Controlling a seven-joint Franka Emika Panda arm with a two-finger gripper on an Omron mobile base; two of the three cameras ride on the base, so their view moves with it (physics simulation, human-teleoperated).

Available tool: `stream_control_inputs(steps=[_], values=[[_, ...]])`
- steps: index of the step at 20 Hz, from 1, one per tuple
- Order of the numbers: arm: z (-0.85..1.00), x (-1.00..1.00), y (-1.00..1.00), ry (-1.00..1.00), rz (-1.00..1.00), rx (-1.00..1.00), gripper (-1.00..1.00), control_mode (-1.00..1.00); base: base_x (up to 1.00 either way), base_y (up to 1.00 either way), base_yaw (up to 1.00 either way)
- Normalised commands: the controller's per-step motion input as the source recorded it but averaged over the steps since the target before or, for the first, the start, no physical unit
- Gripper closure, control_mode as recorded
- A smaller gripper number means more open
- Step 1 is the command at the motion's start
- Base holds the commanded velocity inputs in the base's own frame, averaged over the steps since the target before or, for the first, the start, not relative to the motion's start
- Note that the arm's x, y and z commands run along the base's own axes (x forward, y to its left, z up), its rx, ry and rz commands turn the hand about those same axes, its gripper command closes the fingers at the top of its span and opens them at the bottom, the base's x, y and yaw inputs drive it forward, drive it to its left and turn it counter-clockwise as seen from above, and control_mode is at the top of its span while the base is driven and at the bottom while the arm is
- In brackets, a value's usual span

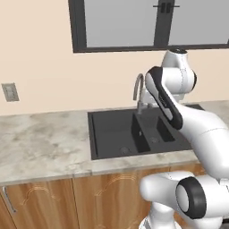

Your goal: Navigate to the sink.

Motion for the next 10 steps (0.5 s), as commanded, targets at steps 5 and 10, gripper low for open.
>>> stream_control_inputs(steps=[5,10], values=[[0.0,0.0,0.0,0.0,0.0,0.0,-1.0,1.0,0.47,0.0,0.0],[0.0,0.0,0.0,0.0,0.0,0.0,-1.0,1.0,0.47,0.0,0.0]])
